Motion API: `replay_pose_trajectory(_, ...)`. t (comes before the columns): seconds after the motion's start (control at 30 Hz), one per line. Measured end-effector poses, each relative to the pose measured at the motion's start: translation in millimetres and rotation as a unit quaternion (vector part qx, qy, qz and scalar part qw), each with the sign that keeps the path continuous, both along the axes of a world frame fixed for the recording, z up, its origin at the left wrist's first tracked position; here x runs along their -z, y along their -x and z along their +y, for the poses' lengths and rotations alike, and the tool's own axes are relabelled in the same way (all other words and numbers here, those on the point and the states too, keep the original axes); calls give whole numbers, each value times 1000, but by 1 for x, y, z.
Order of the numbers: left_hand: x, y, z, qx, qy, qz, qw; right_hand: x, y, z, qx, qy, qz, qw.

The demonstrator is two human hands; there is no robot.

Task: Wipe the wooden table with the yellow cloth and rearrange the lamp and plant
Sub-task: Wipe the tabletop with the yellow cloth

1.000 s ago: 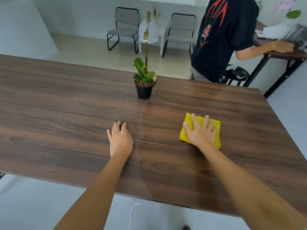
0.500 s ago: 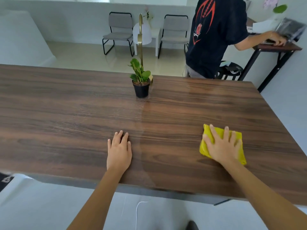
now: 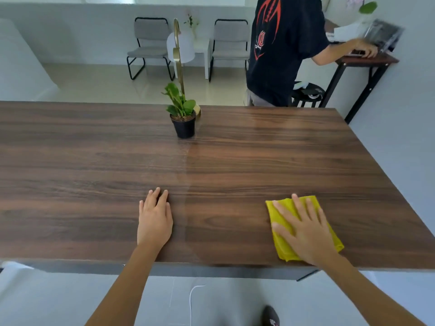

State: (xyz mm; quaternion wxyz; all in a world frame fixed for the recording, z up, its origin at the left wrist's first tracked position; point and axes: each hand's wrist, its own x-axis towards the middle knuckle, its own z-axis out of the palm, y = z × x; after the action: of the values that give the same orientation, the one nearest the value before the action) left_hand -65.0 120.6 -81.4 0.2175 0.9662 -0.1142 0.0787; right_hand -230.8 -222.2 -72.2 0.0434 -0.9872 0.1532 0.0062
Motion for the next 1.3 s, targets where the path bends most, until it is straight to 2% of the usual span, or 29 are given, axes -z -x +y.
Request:
replay_pose_trajectory(0.07, -1, -2, 0, -3, 2, 8, 1000, -8, -19, -52, 140, -15, 21, 990)
replay_pose_trajectory(0.13, -6, -6, -3, -17, 13, 26, 999, -19, -56, -67, 259, -79, 16, 963)
replay_pose_trajectory(0.2, -14, -7, -16, -28, 9, 33, 999, -24, -89, -50, 290, -122, 22, 949)
replay_pose_trajectory(0.3, -24, -4, -57, 29, -19, -3, 999, -10, -92, 2, 147, -87, 33, 985)
replay_pose_trajectory(0.4, -29, -1, -110, 89, -15, 6, 996, 1, -30, 27, -6, -48, -10, 999)
replay_pose_trajectory(0.47, -27, 1, -138, 111, -17, 23, 993, 4, 18, 1, -26, -30, -19, 999)
replay_pose_trajectory(0.6, -14, 7, -160, 100, -16, 58, 993, -3, 62, -108, 144, 0, 9, 990)
replay_pose_trajectory(0.73, -8, 9, -161, 87, -26, 43, 995, -15, -18, -193, 327, -57, 16, 943)
replay_pose_trajectory(0.8, -8, 10, -162, 84, -30, 38, 995, -19, -74, -200, 355, -92, 16, 930)
replay_pose_trajectory(0.87, -8, 9, -163, 80, -30, 35, 996, -18, -112, -186, 304, -100, 31, 947)
replay_pose_trajectory(0.93, -6, 9, -161, 80, -34, 35, 996, -14, -113, -161, 200, -90, 46, 975)
replay_pose_trajectory(1.0, -4, 9, -161, 86, -38, 24, 995, -9, -81, -143, 109, -73, 39, 991)
replay_pose_trajectory(1.07, -3, 8, -162, 86, -41, 21, 995, -7, -34, -141, 61, -47, 22, 997)
replay_pose_trajectory(1.2, 1, 7, -161, 89, -48, 13, 995, -10, 57, -174, 90, -4, 30, 995)
replay_pose_trajectory(1.3, 4, 7, -161, 89, -53, 4, 995, -13, 86, -193, 99, 6, 40, 994)
